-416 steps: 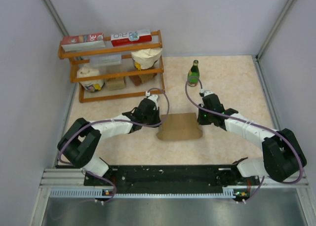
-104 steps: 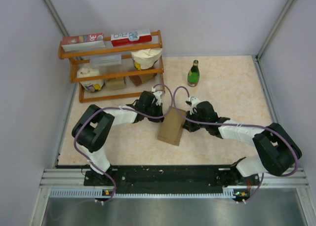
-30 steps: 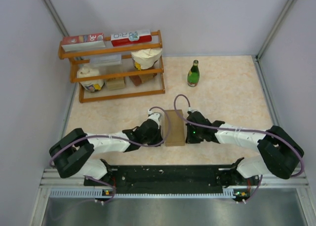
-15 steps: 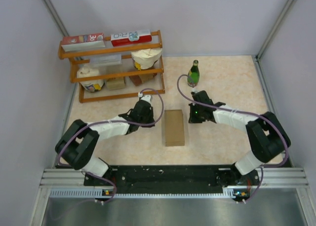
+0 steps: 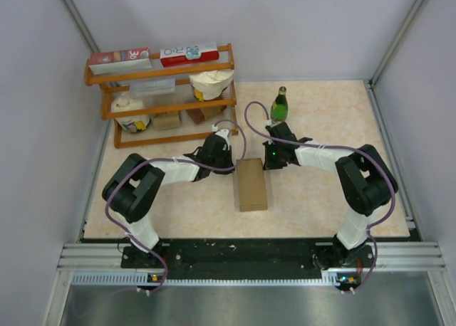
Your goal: Fold the paper box
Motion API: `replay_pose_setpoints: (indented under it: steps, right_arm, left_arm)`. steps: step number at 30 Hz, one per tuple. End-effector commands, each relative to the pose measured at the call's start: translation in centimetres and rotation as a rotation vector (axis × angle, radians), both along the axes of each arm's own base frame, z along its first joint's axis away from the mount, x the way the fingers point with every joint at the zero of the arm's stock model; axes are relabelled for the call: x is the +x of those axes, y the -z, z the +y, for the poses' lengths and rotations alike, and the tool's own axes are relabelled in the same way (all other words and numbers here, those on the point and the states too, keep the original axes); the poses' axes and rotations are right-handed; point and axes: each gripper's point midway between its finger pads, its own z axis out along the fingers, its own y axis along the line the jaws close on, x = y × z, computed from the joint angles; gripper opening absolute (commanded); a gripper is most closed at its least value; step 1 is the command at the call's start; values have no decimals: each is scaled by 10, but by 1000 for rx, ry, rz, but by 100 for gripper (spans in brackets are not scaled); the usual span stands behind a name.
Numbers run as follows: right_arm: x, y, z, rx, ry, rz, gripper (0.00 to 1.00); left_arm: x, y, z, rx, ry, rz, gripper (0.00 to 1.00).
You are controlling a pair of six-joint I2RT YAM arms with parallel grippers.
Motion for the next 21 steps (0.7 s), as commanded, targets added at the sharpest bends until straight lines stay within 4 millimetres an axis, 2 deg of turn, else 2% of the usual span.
replay_pose_setpoints:
  steps: [1, 7, 11, 14, 16, 19, 20, 21]
  right_arm:
    - [0, 4, 9, 37, -40, 24, 0]
    - [-9, -6, 28, 151, -102, 29, 0]
    - [-10, -9, 26, 152, -95, 22, 0]
    - [-7, -8, 1, 44, -16, 1, 0]
    - [-5, -17, -16, -16, 31, -34, 0]
    - [-5, -28, -50, -124, 132, -86, 1]
    - [-6, -33, -58, -144, 157, -100, 4]
    - [-8, -36, -65, -154, 176, -109, 7]
  left_arm:
    - [8, -11, -27, -104, 86, -26, 0]
    - [0, -15, -47, -210, 153, -17, 0]
    - [-2, -12, -43, -189, 150, -8, 0]
    - [1, -6, -16, -79, 41, 0, 0]
    - [2, -10, 7, -26, -50, -21, 1]
    - [-1, -22, 36, 39, -158, -56, 19]
    - [-3, -23, 46, 65, -190, -57, 25]
    - [-2, -33, 50, 66, -213, -81, 30]
